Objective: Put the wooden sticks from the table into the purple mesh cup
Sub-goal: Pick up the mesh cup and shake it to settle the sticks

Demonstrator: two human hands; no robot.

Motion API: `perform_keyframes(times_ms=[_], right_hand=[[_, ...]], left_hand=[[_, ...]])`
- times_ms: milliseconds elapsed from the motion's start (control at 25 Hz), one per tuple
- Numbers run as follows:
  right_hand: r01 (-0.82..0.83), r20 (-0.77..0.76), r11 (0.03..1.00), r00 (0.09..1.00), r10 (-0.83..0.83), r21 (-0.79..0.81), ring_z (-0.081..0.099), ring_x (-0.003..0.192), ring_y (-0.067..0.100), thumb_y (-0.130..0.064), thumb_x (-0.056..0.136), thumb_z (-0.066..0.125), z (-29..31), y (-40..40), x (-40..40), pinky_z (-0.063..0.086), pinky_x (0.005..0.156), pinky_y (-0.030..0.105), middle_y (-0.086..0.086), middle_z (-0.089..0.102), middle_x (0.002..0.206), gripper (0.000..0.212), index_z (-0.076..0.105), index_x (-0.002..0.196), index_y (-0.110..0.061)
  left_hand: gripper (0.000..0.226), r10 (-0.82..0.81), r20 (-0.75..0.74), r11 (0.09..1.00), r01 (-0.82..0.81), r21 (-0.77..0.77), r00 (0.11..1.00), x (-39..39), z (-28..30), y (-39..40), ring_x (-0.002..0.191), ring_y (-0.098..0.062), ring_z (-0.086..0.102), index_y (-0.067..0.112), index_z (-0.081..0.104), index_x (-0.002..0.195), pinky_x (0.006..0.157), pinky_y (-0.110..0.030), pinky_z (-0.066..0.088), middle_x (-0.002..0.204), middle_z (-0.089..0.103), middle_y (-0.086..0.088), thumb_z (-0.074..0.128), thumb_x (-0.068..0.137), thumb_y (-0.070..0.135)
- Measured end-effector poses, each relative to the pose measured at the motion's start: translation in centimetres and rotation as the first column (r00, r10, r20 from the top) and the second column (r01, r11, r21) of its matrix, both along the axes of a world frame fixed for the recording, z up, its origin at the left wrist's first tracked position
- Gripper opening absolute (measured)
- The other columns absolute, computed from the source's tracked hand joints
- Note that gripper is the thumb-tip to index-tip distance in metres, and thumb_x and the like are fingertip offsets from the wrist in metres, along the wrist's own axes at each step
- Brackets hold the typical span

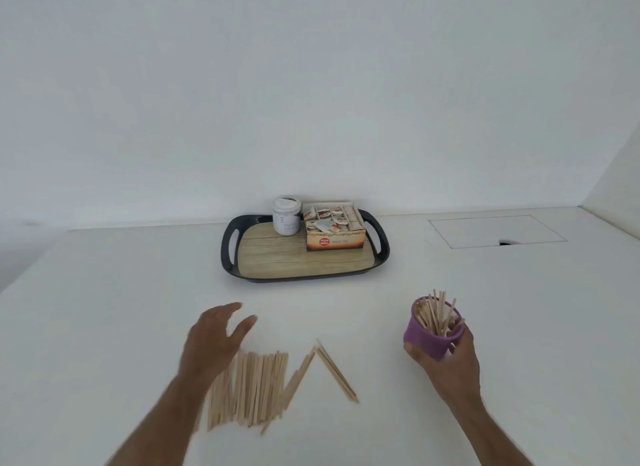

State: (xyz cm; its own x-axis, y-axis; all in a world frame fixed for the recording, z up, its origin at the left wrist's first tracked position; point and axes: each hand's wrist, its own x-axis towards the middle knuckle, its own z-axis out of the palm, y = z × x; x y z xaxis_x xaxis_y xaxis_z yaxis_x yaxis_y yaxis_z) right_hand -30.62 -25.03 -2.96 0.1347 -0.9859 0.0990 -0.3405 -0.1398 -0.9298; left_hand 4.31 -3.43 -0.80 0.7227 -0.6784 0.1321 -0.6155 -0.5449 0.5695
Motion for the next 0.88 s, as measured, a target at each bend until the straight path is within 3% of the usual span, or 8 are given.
perform_keyframes(times_ms=[120, 320, 480, 640, 760, 880], right_hand=[[0.02, -0.016, 1.0, 1.0, -0.021, -0.01, 0.062, 0.1, 0.021, -0.028, 0.047, 0.099, -0.5, -0.2, 0.8, 0.051, 0.078, 0.032, -0.005, 0.061, 0.12, 0.1, 0.045, 0.131, -0.028], [0.133, -0.056, 0.991, 0.99, -0.132, 0.019, 0.06, 0.092, 0.023, -0.03, 0.054, 0.096, -0.8, -0.4, 2.0, 0.047, 0.081, 0.032, 0.005, 0.066, 0.118, 0.089, 0.046, 0.127, -0.022], [-0.07, -0.096, 0.996, 0.992, 0.076, 0.062, 0.062, 0.085, 0.0, -0.028, 0.049, 0.098, -1.1, 0.7, 3.1, 0.046, 0.07, 0.02, -0.02, 0.066, 0.1, 0.083, 0.05, 0.116, -0.038], [0.085, -0.018, 0.995, 0.996, -0.084, 0.059, 0.062, 0.082, 0.015, -0.04, 0.045, 0.095, -1.0, 0.7, 3.5, 0.046, 0.074, 0.028, -0.011, 0.068, 0.101, 0.086, 0.051, 0.119, -0.032], [-0.088, -0.101, 0.993, 0.99, 0.096, 0.08, 0.066, 0.086, 0.002, -0.031, 0.044, 0.098, -1.4, 1.0, 3.9, 0.048, 0.072, 0.022, -0.021, 0.069, 0.095, 0.082, 0.054, 0.113, -0.039], [0.065, -0.013, 0.994, 0.998, -0.064, 0.087, 0.064, 0.088, 0.012, -0.039, 0.044, 0.096, -1.1, 0.9, 4.0, 0.047, 0.077, 0.026, -0.015, 0.067, 0.101, 0.085, 0.053, 0.117, -0.035]], left_hand=[[0.058, 0.096, 0.111, 0.984, -0.111, 0.142, 0.989, 2.5, -2.0, 5.0, 0.152, -0.02, 0.032, 0.022, 0.05, 0.148, 0.123, -0.047, 0.024, 0.157, 0.047, 0.0, 0.046, 0.1, 0.053], [0.065, 0.115, 0.091, 0.909, -0.142, 0.392, 0.989, 3.2, -4.5, 8.9, 0.159, -0.021, 0.004, 0.033, 0.014, 0.161, 0.125, -0.055, 0.008, 0.171, 0.009, 0.002, 0.026, 0.103, 0.057], [0.065, 0.08, 0.116, 0.919, -0.118, 0.376, 0.99, 3.1, -4.8, 9.0, 0.159, -0.02, 0.001, 0.034, 0.007, 0.162, 0.124, -0.058, 0.005, 0.172, 0.004, 0.003, 0.024, 0.103, 0.056], [0.063, 0.049, 0.121, 0.923, -0.091, 0.374, 0.991, 3.5, -5.1, 9.1, 0.159, -0.017, -0.002, 0.036, 0.006, 0.161, 0.125, -0.055, 0.001, 0.171, 0.002, 0.005, 0.021, 0.103, 0.056], [0.064, 0.049, 0.114, 0.923, -0.089, 0.375, 0.992, 3.5, -5.1, 9.2, 0.158, -0.015, -0.003, 0.037, 0.005, 0.161, 0.126, -0.055, 0.0, 0.171, 0.0, 0.006, 0.021, 0.103, 0.058], [0.064, 0.056, 0.106, 0.921, -0.092, 0.377, 0.993, 3.5, -5.1, 9.1, 0.158, -0.014, -0.003, 0.037, 0.006, 0.161, 0.126, -0.054, -0.001, 0.171, 0.0, 0.006, 0.021, 0.103, 0.058]])
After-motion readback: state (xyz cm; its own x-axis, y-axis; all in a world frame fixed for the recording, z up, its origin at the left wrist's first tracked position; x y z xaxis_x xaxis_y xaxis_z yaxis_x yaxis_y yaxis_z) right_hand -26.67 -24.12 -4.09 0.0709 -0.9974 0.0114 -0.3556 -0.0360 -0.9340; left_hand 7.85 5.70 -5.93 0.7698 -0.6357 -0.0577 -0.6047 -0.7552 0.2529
